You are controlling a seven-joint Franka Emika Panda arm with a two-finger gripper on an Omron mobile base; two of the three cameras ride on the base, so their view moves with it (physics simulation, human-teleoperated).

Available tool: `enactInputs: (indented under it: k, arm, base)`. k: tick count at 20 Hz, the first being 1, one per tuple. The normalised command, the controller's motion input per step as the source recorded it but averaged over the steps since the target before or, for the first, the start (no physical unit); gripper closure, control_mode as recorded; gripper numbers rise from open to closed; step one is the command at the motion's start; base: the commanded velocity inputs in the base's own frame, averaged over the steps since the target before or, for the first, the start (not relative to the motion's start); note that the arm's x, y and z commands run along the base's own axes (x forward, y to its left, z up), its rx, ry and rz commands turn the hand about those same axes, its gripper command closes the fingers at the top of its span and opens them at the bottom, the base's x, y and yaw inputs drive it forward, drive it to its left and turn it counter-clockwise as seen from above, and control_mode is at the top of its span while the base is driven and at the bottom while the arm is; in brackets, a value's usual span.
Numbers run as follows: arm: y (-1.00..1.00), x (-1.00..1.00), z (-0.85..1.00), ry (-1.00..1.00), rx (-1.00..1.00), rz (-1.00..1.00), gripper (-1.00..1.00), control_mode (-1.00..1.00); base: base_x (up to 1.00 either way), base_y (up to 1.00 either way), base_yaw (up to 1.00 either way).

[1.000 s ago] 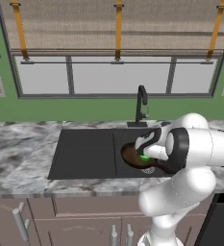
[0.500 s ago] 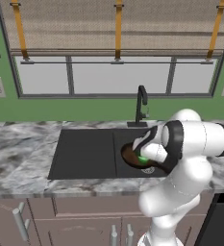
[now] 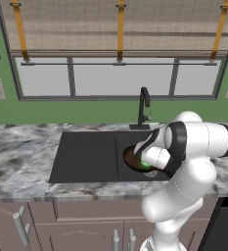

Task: Pick the cup and pan and place them in the sink. Then turn on the water.

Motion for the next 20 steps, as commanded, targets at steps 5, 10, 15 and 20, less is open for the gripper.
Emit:
enactInputs:
  k: [5,10,15,20]
  arm:
    - [0.0,0.0,0.0,0.0,0.0,0.0,-1.0,-1.0]
    - [0.0,0.0,0.0,0.0,0.0,0.0,-1.0,-1.0]
    - [0.0,0.0,0.0,0.0,0.0,0.0,-1.0,-1.0]
    - [0.0,-0.06,0.24,-0.01,0.0,-0.02,-1.0,-1.0]
  base:
    - [0.0,0.0,0.0]
    - [0.0,0.0,0.0]
    - [0.0,0.0,0.0]
    - [0.0,0.0,0.0]
